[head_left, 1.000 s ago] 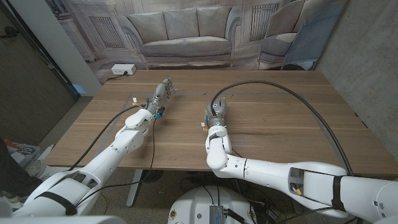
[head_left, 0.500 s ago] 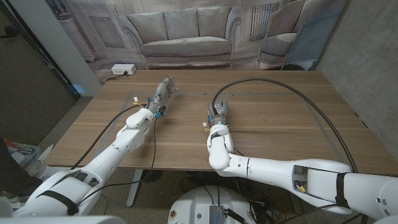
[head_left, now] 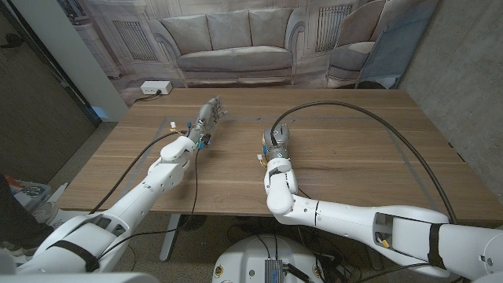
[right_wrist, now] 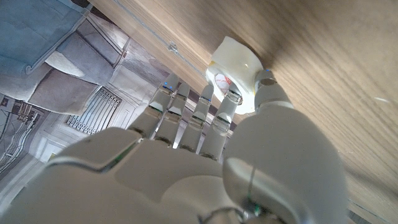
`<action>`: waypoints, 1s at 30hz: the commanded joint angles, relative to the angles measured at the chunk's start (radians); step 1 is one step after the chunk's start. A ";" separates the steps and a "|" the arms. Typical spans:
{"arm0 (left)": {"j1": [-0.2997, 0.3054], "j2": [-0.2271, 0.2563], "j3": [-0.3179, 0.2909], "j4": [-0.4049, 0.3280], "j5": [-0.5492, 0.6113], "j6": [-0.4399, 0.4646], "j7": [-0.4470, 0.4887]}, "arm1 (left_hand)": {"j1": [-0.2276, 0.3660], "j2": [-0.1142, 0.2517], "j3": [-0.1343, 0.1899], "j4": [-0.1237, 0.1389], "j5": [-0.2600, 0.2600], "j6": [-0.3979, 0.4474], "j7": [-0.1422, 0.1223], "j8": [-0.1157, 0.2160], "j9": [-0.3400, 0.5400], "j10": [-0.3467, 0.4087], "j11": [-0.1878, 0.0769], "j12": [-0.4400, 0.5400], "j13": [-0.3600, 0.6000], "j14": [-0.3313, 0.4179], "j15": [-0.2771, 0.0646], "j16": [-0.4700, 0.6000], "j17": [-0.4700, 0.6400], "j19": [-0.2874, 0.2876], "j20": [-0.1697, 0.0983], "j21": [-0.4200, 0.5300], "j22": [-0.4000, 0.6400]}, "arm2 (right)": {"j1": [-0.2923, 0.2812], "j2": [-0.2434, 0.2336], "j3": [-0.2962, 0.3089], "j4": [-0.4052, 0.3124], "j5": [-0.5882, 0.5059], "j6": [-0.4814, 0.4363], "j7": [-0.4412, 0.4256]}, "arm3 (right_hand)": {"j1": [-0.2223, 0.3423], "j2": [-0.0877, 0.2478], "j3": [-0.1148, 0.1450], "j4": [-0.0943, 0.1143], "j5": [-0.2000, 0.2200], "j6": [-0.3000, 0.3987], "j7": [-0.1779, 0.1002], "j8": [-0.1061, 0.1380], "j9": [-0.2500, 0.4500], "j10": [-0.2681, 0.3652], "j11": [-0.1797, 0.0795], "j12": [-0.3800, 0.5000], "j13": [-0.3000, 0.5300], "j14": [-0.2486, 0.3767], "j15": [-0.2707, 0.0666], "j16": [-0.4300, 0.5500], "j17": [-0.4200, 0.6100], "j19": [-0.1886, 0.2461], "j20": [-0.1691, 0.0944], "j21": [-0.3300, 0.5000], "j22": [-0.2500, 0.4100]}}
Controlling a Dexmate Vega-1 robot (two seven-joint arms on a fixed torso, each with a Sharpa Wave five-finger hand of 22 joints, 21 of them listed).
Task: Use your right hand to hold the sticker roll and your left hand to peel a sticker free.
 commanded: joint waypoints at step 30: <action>0.018 0.198 0.116 -0.324 0.443 0.117 0.221 | 0.300 -0.103 0.037 -0.287 -0.028 0.133 -0.068 0.069 0.008 -0.041 0.034 0.017 0.003 -0.122 0.053 0.005 -0.004 -0.139 0.063 -0.061 0.002 | -0.119 0.002 0.192 -0.101 0.166 0.041 -0.375 | 0.031 0.032 0.024 0.000 -0.004 0.062 0.027 0.016 -0.012 0.048 0.009 0.008 0.004 0.027 -0.144 -0.003 0.001 0.013 -0.013 0.008 0.005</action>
